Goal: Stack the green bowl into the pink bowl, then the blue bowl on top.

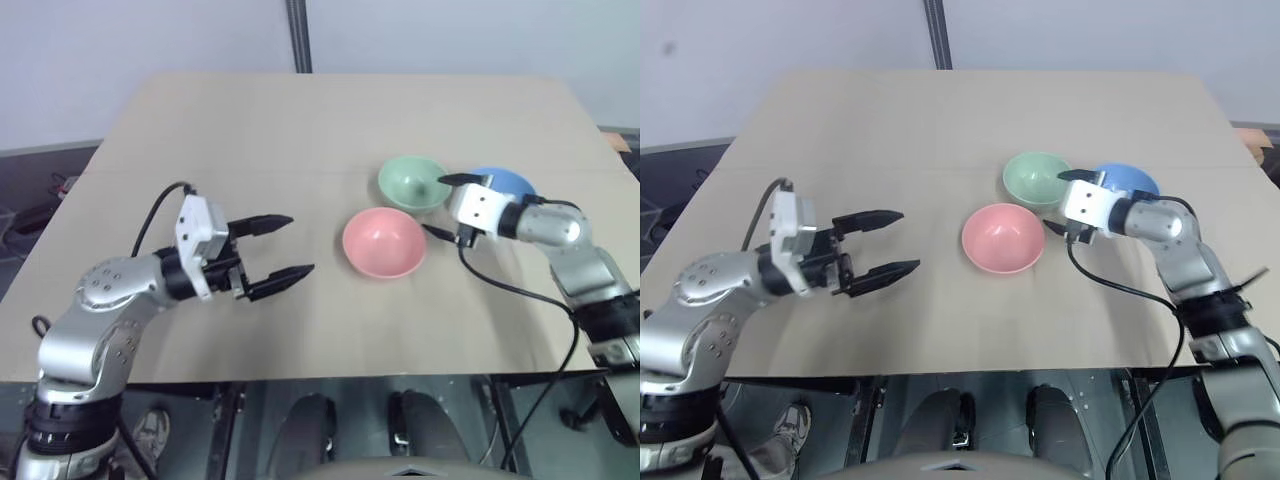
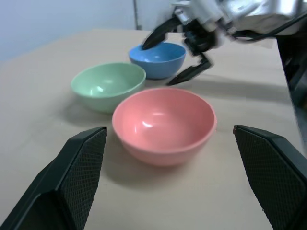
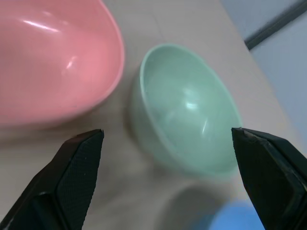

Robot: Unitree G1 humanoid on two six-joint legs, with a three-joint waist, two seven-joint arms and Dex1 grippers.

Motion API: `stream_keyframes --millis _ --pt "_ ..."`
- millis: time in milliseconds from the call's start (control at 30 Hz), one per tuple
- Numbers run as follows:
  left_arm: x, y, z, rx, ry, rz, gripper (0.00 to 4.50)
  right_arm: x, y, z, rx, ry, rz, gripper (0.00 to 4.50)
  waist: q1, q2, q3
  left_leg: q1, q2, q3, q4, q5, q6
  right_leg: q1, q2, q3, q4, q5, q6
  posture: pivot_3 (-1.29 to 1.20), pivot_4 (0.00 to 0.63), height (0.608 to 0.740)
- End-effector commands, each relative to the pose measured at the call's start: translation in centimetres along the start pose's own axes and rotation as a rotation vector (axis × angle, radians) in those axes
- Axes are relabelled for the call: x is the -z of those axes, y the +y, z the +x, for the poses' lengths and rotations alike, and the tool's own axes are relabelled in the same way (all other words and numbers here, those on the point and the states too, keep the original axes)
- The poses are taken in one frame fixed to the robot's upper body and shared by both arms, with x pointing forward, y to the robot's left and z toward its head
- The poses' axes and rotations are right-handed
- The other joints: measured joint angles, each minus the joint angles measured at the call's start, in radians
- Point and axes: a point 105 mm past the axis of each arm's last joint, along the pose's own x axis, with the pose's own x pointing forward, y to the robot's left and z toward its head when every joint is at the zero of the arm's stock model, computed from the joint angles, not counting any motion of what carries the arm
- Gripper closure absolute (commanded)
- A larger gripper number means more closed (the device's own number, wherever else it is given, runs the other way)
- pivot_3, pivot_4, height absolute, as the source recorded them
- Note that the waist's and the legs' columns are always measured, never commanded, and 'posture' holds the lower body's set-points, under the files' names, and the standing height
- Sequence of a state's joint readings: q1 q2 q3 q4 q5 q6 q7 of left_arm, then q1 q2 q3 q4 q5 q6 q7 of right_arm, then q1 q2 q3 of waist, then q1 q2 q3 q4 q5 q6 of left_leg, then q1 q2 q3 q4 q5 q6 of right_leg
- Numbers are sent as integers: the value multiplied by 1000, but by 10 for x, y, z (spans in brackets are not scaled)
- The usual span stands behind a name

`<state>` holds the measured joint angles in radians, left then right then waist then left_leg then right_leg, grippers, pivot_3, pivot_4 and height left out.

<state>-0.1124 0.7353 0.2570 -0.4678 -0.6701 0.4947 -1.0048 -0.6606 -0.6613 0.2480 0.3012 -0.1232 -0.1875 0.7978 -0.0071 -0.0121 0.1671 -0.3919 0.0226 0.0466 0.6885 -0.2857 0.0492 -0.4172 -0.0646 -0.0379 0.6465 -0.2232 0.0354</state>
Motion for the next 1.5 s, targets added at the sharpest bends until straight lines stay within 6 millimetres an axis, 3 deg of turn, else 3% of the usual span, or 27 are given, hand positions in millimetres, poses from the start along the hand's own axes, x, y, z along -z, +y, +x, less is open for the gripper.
stream_keyframes --millis 33,167,233,333,400,633,767,900,1067,1200,1400,1500 --pt "-20 -8 -17 -56 -57 55 15 2 1 18 -71 -3 -112 259 1 0 0 0 0 0 0 0 0 0 0 0 -1 0 0 0 150 740" --pt "-21 -15 -26 -74 -61 43 0 11 -1 25 -88 16 -122 1585 -2 0 0 -2 -2 0 0 0 0 0 -3 -1 -3 0 0 0 150 740" --pt "-22 -18 -29 -75 -66 28 0 14 -4 27 -88 19 -126 2604 -3 0 0 -2 -2 1 0 0 0 0 -4 -1 -3 0 0 0 150 740" --pt "-22 -18 -33 -88 -66 19 0 15 -9 28 -74 26 -133 3507 -6 0 0 -2 -2 1 0 0 0 0 -4 -1 -3 0 0 0 150 740" --pt "-21 -18 -33 -99 -70 15 0 17 -13 28 -56 35 -162 4372 -7 1 1 -1 -1 1 0 0 0 0 -3 -1 -2 0 0 0 150 740" --pt "-15 -11 -29 -135 -86 16 0 0 -30 17 -14 -17 -270 4443 -6 1 1 0 -1 1 0 0 -1 0 -2 0 -1 0 0 0 150 740" --pt "-11 -7 -26 -137 -93 10 0 -35 -35 0 -22 -151 -249 4443 -6 2 2 0 -1 1 0 0 -1 0 -2 0 -2 0 0 0 150 740" --pt "-9 -2 -23 -135 -101 9 0 -74 -1 -30 -183 -258 -136 4443 -3 2 1 -1 -1 -2 -2 0 -1 0 -4 -1 -2 0 0 0 150 740" --pt "-6 0 -21 -125 -108 4 0 -83 29 -45 -313 -198 -60 4443 6 3 2 -3 -2 -3 -2 0 0 0 -6 -3 -3 0 0 0 150 740" --pt "-5 -1 -17 -107 -114 5 0 -81 42 -41 -368 -166 -45 2958 4 3 2 0 -2 -1 -1 -2 4 1 -5 -3 -3 1 -2 0 150 740" --pt "-2 2 -13 -99 -118 3 0 -91 22 -44 -222 -210 48 217 5 3 2 1 0 -1 -1 -1 2 1 -1 -4 -1 2 -3 0 150 740" --pt "-1 0 -10 -95 -123 -2 0 -95 6 -52 -127 -251 152 46 7 2 2 0 0 -1 -1 1 -1 1 -1 -4 -1 2 -3 0 150 740"
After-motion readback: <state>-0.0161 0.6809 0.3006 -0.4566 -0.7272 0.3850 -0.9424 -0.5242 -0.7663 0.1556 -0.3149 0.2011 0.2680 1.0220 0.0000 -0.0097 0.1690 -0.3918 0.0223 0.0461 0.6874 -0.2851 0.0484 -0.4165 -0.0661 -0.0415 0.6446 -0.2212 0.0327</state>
